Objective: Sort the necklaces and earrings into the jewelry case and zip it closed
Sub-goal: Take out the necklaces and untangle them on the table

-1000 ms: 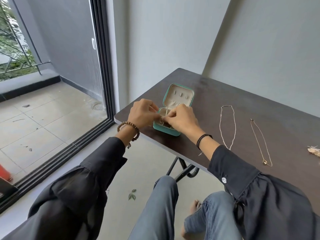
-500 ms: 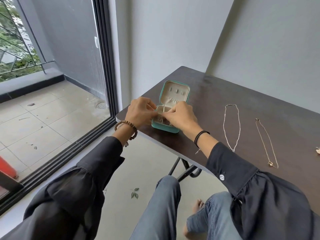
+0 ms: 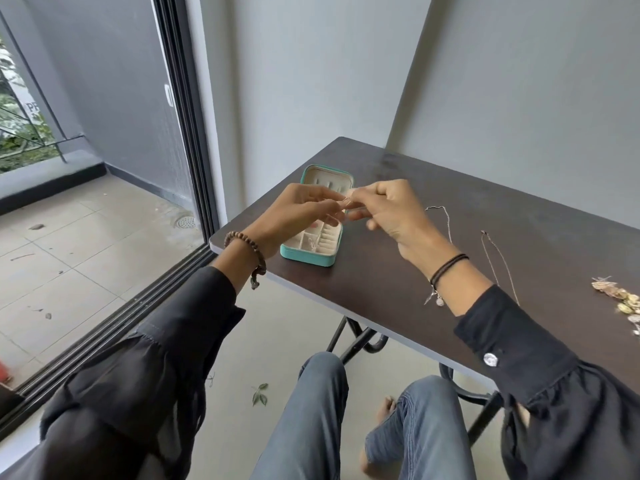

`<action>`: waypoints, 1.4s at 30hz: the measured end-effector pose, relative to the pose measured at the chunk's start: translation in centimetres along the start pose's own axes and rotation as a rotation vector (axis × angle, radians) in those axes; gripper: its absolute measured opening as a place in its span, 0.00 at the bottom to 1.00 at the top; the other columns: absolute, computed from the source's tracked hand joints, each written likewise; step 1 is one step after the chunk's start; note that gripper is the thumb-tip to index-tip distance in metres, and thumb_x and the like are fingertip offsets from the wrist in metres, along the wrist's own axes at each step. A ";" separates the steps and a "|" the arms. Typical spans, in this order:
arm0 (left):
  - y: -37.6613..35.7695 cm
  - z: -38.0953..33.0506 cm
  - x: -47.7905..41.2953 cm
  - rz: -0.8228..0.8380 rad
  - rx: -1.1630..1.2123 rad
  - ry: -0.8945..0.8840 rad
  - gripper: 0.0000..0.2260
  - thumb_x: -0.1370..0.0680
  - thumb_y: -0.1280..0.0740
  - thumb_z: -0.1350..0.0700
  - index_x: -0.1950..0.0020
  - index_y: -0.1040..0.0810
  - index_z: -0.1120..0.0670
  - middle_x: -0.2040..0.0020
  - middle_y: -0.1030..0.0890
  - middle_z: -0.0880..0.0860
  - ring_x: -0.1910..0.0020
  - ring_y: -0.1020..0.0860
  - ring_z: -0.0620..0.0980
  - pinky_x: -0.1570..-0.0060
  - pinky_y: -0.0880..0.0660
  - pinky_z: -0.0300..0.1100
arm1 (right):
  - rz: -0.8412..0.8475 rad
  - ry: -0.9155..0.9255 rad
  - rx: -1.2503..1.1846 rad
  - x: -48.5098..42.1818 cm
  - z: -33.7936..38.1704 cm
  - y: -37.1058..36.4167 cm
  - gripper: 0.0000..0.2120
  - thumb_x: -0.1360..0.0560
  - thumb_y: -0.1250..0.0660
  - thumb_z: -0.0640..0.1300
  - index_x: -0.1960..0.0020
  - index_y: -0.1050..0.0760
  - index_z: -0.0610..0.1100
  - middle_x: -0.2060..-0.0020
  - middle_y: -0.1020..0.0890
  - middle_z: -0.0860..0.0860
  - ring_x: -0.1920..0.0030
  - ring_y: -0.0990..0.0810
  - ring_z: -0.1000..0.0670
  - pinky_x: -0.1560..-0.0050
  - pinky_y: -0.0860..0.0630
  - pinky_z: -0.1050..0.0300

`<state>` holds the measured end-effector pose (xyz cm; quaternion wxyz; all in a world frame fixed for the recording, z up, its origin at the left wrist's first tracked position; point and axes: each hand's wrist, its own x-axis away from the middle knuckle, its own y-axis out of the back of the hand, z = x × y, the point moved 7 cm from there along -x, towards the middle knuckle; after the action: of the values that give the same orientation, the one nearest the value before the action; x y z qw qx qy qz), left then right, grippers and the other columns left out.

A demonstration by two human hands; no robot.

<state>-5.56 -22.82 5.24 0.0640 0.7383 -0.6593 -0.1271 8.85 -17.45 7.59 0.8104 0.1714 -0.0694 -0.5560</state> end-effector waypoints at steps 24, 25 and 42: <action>-7.0 -10.1 -1.3 0.183 0.031 -0.096 0.08 0.22 0.27 0.50 0.59 0.17 0.52 0.65 0.22 0.46 0.65 0.26 0.49 0.54 0.25 0.43 | 0.104 0.042 -0.175 4.2 0.9 11.8 0.08 0.24 0.26 0.38 0.46 0.17 0.39 0.62 0.20 0.51 0.62 0.21 0.52 0.49 0.19 0.55; -7.2 -10.2 -1.4 0.187 0.028 -0.103 0.09 0.22 0.27 0.51 0.60 0.18 0.52 0.66 0.22 0.46 0.65 0.26 0.49 0.55 0.25 0.43 | 0.111 0.052 -0.175 4.1 0.9 11.7 0.08 0.24 0.26 0.37 0.46 0.17 0.38 0.61 0.20 0.50 0.62 0.21 0.52 0.48 0.19 0.55; -4.3 -7.4 -3.4 0.053 0.012 -0.098 0.16 0.21 0.28 0.49 0.46 0.17 0.63 0.59 0.18 0.51 0.64 0.21 0.47 0.60 0.24 0.37 | 0.087 0.141 -0.030 1.3 -0.6 8.8 0.10 0.22 0.27 0.43 0.49 0.16 0.36 0.63 0.15 0.46 0.66 0.19 0.55 0.63 0.23 0.65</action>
<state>0.26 -19.47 11.57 0.0306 0.7139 -0.6817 -0.1575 17.23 -15.65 10.04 0.8390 0.1948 -0.0114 -0.5079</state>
